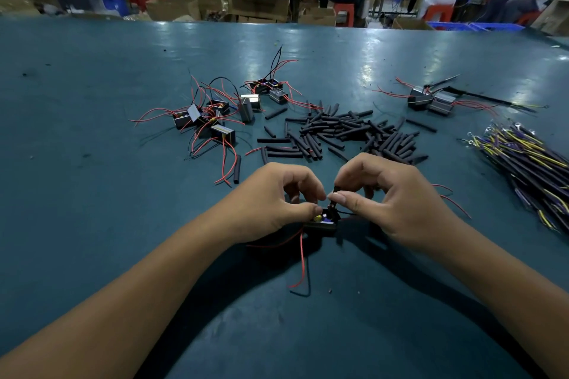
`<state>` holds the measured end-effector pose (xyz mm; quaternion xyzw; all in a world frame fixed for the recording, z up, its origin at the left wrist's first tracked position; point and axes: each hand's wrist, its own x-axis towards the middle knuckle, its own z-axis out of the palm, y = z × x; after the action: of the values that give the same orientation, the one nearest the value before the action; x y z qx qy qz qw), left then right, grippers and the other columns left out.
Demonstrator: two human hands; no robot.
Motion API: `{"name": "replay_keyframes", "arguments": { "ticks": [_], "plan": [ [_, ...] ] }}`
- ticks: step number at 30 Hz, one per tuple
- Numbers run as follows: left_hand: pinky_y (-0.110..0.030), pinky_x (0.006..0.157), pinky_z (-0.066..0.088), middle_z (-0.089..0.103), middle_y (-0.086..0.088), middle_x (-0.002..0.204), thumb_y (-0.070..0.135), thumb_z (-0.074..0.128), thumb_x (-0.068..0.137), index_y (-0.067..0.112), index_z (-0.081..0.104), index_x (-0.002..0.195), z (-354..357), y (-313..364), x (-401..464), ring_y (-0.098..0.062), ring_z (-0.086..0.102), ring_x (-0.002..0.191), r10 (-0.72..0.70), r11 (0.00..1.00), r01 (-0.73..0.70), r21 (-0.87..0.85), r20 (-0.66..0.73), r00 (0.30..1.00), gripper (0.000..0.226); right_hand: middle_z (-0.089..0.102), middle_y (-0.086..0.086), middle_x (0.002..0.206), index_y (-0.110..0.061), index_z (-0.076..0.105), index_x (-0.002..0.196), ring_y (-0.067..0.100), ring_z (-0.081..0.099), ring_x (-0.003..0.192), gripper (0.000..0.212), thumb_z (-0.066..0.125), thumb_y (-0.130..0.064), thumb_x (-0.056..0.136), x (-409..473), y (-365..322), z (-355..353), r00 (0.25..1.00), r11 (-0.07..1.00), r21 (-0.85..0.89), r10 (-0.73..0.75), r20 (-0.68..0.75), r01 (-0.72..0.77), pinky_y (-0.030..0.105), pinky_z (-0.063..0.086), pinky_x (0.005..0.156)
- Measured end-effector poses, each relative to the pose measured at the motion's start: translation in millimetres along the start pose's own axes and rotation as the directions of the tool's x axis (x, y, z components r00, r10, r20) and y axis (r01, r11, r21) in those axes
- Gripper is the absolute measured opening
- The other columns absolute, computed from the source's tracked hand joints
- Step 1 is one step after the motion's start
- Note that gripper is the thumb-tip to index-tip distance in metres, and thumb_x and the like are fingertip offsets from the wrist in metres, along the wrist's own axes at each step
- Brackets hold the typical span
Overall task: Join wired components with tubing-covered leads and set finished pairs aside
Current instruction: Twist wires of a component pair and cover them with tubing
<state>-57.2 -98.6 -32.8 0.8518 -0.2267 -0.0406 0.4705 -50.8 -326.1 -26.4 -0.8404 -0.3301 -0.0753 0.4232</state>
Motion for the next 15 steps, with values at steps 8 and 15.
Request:
{"name": "replay_keyframes", "arguments": {
  "ticks": [8, 15],
  "plan": [
    [-0.019, 0.064, 0.044, 0.068, 0.011, 0.077, 0.020, 0.079, 0.084, 0.030, 0.072, 0.088, 0, 1, 1, -0.010, 0.058, 0.070, -0.009, 1.000, 0.009, 0.029, -0.002, 1.000, 0.013, 0.070, -0.019, 0.088, -0.033, 0.063, 0.094, 0.012, 0.068, 0.079, 0.019, 0.078, -0.027, 0.085, 1, 0, -2, 1.000, 0.998, -0.055, -0.003, 0.018, 0.004, 0.032, 0.047, 0.072],
    [-0.032, 0.070, 0.051, 0.069, 0.007, 0.082, 0.026, 0.084, 0.079, 0.026, 0.071, 0.092, 1, 10, -2, -0.022, 0.061, 0.079, -0.018, 0.999, 0.018, 0.036, -0.022, 1.000, 0.018, 0.072, -0.017, 0.084, -0.031, 0.063, 0.087, 0.020, 0.069, 0.074, 0.019, 0.080, -0.026, 0.082, 4, 4, -1, 0.986, 0.993, 0.029, 0.120, -0.119, -0.117, 0.039, 0.051, 0.071]
  ]
}}
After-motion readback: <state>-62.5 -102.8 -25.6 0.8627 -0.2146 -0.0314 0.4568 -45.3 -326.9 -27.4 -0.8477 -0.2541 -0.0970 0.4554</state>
